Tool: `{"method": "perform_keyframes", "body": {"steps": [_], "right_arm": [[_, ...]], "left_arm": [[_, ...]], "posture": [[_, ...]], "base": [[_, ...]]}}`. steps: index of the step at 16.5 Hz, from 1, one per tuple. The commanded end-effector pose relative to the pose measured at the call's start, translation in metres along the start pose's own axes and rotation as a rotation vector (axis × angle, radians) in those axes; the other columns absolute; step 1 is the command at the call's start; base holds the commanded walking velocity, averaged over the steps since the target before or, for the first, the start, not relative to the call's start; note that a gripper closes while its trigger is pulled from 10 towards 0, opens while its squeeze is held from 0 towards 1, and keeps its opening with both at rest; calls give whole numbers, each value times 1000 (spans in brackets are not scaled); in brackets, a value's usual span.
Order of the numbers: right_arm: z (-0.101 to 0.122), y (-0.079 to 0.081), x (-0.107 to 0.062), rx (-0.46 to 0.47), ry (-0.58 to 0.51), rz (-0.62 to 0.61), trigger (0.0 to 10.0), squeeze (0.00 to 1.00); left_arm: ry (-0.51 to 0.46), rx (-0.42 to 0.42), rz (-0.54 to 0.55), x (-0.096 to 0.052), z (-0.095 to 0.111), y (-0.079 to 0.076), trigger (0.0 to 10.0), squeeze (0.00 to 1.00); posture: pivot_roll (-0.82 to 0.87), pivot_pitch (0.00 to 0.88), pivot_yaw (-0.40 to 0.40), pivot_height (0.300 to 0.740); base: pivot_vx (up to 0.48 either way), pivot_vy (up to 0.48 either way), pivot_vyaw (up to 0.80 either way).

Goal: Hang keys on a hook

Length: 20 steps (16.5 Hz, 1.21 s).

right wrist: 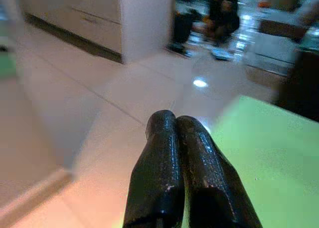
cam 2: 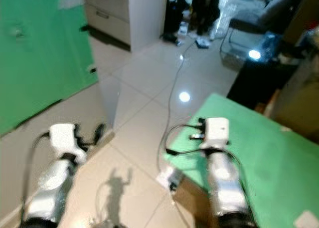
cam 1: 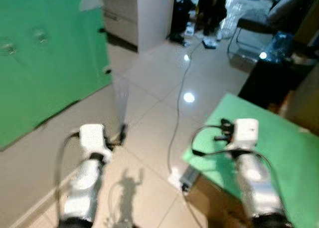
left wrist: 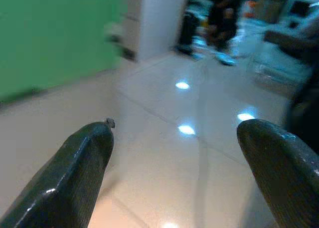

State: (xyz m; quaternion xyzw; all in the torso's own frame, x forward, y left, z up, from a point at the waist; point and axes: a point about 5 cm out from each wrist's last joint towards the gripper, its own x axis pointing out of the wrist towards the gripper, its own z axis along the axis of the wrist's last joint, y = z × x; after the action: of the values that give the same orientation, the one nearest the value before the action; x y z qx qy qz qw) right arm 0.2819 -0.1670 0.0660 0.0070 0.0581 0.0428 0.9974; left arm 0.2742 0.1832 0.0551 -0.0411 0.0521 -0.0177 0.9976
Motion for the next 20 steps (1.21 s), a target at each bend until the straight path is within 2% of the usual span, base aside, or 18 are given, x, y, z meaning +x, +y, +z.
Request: {"method": "perform_keyframes", "body": {"steps": [1,5,7,8,10,14,17,20], "right_arm": [[4,-7,0,-18,-16,-11,10000,0],[2,-7,0,-20,-9,-11,10000,0],[4,-3,3,-13,-14,-3,10000,0],[6,-4,4,0,-22,-13,10000,0],[11,-8,4,-7,-37,-18,10000,0],[23,1,17,11,-79,7,10000,0],[26,4,20,8,-84,24,10000,0],[24,2,20,3,-75,28,10000,0]], "left_arm": [[-50,19,-23,8,14,-12,10000,0],[-44,-3,-16,5,20,-8,10000,0],[-51,20,-23,4,22,-11,10000,0],[-55,-33,-31,3,24,-15,10000,0],[-32,23,26,2,21,-14,10000,0],[-2,143,162,4,19,-2,10000,0],[7,126,153,2,17,-3,10000,0],[-4,37,186,-1,15,2,10000,0]], "posture": [[19,0,-24,740],[24,0,-17,740],[35,0,-22,740],[41,0,-28,740],[43,0,-32,740],[47,0,-33,740],[53,0,-41,740],[61,0,-49,740]], "base": [[0,0,450],[0,0,455],[0,0,450],[0,-334,456],[0,-452,453],[0,-445,456],[0,-447,458],[0,-426,458]]}}
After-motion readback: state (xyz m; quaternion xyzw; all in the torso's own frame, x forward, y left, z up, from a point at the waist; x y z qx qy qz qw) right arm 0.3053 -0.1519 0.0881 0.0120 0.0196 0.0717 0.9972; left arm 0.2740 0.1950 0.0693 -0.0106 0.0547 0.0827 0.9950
